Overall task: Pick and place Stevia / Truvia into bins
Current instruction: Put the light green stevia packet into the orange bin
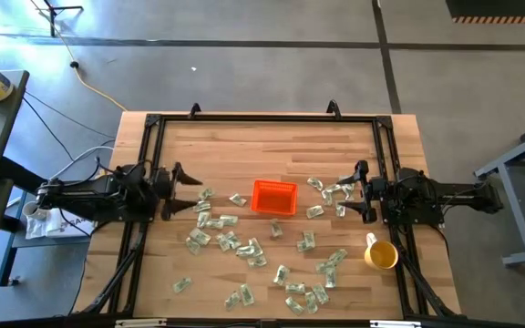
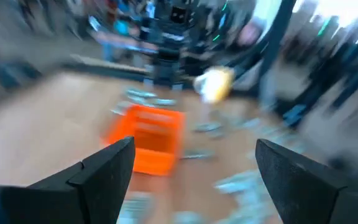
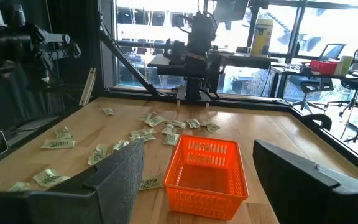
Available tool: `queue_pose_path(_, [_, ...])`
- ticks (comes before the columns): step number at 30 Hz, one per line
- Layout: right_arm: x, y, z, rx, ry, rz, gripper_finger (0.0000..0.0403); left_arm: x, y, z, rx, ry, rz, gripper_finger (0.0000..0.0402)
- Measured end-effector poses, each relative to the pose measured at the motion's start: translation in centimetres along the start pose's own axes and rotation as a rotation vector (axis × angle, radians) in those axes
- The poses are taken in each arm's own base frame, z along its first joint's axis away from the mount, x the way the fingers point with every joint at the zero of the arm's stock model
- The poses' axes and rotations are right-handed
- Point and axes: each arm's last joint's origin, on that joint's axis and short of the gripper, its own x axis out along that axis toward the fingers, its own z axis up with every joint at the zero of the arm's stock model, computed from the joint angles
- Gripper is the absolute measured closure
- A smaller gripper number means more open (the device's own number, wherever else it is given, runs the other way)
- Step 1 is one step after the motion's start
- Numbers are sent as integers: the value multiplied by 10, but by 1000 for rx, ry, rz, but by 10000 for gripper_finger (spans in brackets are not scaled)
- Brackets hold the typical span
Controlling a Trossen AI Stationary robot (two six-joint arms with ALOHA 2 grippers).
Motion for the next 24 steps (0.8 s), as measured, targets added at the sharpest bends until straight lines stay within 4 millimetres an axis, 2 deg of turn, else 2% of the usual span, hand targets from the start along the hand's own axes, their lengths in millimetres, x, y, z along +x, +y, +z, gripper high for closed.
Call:
queue_pose_path(4, [0, 0, 0, 0, 0, 0, 111, 0, -3, 6, -472, -30, -77, 36])
queue_pose_path(7, [0, 0, 0, 0, 0, 0, 111, -1, -3, 11, -660, -100, -54, 37])
queue_pose_path(12, [0, 0, 0, 0, 0, 0, 111, -1, 1, 15, -657, -222, 67, 36])
queue_pose_path(16, [0, 0, 0, 0, 0, 0, 111, -3, 3, 21, -729, -352, 137, 34])
queue_pose_path(20, [0, 0, 0, 0, -1, -14, 111, -6, 2, 29, -786, -455, 107, 36])
queue_pose_path(24, [0, -3, 1, -31, -8, -112, 111, -8, 0, 35, -791, -517, 67, 36])
